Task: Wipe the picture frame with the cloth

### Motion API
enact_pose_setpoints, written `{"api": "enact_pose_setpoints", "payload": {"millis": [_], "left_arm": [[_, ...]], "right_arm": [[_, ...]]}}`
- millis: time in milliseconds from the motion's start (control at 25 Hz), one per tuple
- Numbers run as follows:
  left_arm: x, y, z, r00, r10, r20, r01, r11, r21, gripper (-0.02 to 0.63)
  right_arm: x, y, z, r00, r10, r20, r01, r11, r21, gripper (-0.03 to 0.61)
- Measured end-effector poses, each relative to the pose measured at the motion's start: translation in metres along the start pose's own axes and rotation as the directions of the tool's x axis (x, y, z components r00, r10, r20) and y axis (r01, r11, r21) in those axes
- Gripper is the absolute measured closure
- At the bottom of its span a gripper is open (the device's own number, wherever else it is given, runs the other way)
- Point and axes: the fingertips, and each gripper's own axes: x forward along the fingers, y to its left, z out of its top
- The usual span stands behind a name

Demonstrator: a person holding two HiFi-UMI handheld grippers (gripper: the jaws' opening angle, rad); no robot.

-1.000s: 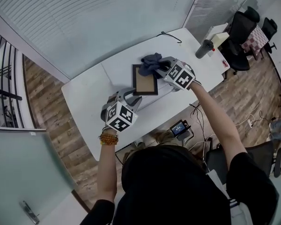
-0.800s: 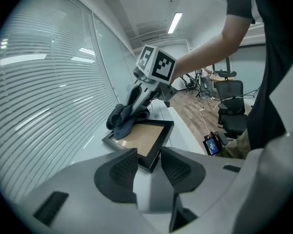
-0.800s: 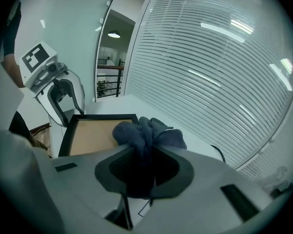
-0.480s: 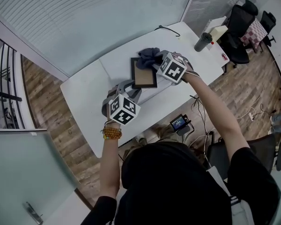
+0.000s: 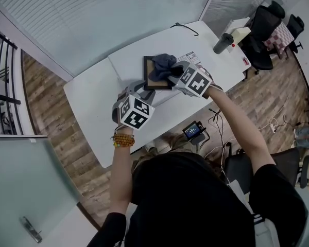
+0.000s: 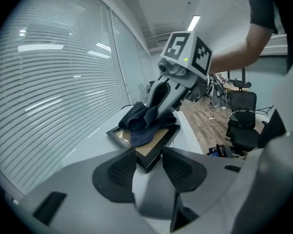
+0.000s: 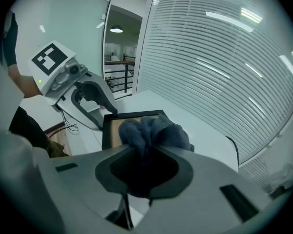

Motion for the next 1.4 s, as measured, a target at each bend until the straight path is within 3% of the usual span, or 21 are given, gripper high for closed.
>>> {"api": "enact_pose_setpoints", "payload": {"millis": [320,440,480,600,720,840,1040,1240,1400], "left_arm": [[0.000,-0.001,0.000,1.000,0.009,0.019,-0.009,1.000,-0.005,0.445],[-0.001,-0.002,0.000,0.999,0.016,0.050,-0.015,1.000,-0.004,0.449],[-0.001,-0.002,0.000,0.998,0.016,0.057,-0.016,1.000,-0.009,0.454],[-0.002,-0.001,0.001,0.998,0.020,0.063,-0.019,1.000,-0.014,0.454],[-0.002,0.002,0.001,0.998,0.027,0.065,-0.025,1.000,-0.017,0.454],[-0.002,0.002,0.000,0.997,0.022,0.067,-0.020,0.999,-0.029,0.454],[0.000,0.004,0.000,0.997,0.012,0.073,-0.009,0.999,-0.042,0.457],[-0.001,0.003,0.000,0.997,0.015,0.075,-0.012,0.999,-0.046,0.457],[-0.001,0.003,0.001,0.997,0.012,0.077,-0.009,0.999,-0.049,0.457]], "right_arm": [[-0.008,0.049,0.003,0.992,0.121,0.018,-0.120,0.992,-0.031,0.529],[-0.023,0.053,0.024,0.963,0.247,0.112,-0.247,0.969,-0.009,0.528],[-0.029,0.046,0.037,0.954,0.253,0.163,-0.256,0.967,0.002,0.528],[-0.027,0.003,0.072,0.963,0.139,0.231,-0.144,0.990,0.006,0.526],[0.010,-0.032,0.087,0.983,0.023,0.183,-0.022,1.000,-0.007,0.526],[0.053,-0.042,0.082,0.994,-0.033,0.103,0.036,0.999,-0.030,0.525],[0.075,-0.042,0.074,0.995,-0.063,0.079,0.065,0.998,-0.021,0.525],[0.067,-0.018,0.062,1.000,-0.009,0.010,0.009,0.999,-0.044,0.528],[0.060,-0.010,0.058,0.999,0.023,0.031,-0.023,1.000,0.008,0.531]]}}
